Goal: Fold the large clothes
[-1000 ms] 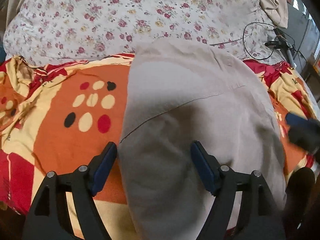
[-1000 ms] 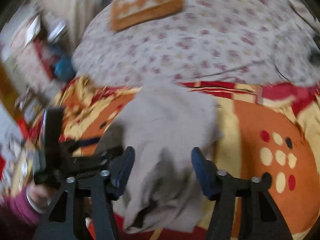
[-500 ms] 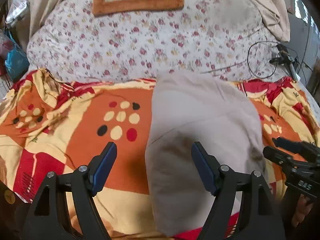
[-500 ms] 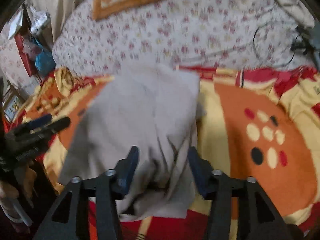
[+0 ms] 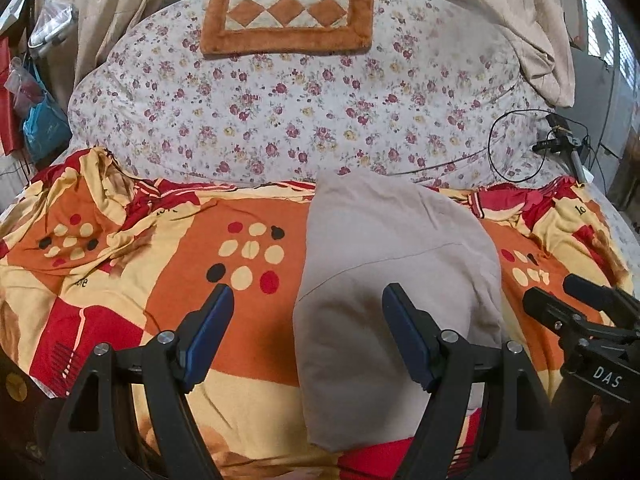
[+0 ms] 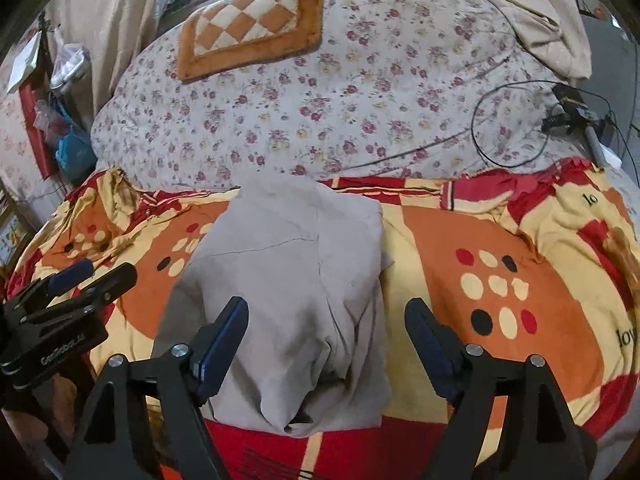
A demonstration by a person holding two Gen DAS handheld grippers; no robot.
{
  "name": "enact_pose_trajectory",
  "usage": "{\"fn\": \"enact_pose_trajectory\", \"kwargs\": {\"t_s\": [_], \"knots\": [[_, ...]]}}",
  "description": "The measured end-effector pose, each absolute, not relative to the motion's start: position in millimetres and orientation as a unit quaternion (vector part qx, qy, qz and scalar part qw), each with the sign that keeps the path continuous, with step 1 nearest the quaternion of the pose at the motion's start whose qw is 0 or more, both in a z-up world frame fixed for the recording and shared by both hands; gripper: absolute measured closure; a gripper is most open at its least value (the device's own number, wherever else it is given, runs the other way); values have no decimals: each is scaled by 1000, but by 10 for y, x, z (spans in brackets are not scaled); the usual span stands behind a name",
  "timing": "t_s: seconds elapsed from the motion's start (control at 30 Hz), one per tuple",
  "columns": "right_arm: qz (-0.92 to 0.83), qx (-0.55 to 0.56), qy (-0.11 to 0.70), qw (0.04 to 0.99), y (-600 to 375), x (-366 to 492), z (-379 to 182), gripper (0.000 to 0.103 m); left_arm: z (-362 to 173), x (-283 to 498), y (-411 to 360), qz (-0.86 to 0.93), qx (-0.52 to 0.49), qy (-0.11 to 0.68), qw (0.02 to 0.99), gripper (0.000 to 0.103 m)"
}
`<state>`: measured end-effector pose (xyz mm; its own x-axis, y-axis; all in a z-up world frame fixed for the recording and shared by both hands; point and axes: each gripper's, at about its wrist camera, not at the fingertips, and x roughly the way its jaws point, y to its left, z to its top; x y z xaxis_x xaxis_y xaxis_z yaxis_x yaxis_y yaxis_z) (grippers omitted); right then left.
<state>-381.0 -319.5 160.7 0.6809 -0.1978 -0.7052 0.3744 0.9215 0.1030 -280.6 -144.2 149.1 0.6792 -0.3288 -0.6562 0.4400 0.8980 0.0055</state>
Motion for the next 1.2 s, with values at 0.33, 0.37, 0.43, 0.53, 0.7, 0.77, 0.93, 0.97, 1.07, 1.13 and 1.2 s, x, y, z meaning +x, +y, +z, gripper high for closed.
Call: {"fn": "enact_pose_trajectory", "kwargs": {"t_s": [0.33, 0.37, 0.43, 0.53, 0.7, 0.77, 0.93, 0.97, 1.07, 1.13, 1.2], "knots": [[-169, 99, 376, 906, -3081, -3754, 1587, 19, 1488, -2832, -1424, -210, 82, 332, 916, 26], [-169, 98, 376, 906, -3088, -3744, 1584, 19, 1484, -2819, -1416, -208, 79, 332, 917, 26], [-168, 100, 377, 905, -3104, -3713, 1558, 19, 1472, -2793, -1413, -204, 77, 333, 918, 26], [-165, 102, 384, 903, -3134, -3646, 1494, 19, 1434, -2740, -1435, -202, 79, 338, 916, 26], [-170, 109, 389, 899, -3223, -3511, 1340, 19, 1317, -2594, -1520, -197, 83, 350, 912, 26], [-169, 113, 394, 896, -3256, -3456, 1274, 19, 1261, -2541, -1546, -196, 82, 353, 911, 26], [-169, 115, 409, 889, -3287, -3291, 1124, 19, 1138, -2422, -1582, -191, 84, 363, 908, 26], [-170, 114, 409, 889, -3288, -3276, 1114, 19, 1124, -2405, -1583, -189, 84, 364, 908, 26], [-167, 111, 412, 889, -3287, -3216, 1081, 19, 1089, -2367, -1587, -187, 83, 365, 908, 26], [-166, 111, 414, 888, -3293, -3191, 1071, 19, 1069, -2353, -1596, -187, 83, 367, 907, 26], [-163, 109, 415, 888, -3290, -3171, 1061, 19, 1053, -2340, -1608, -188, 84, 370, 906, 26]]}}
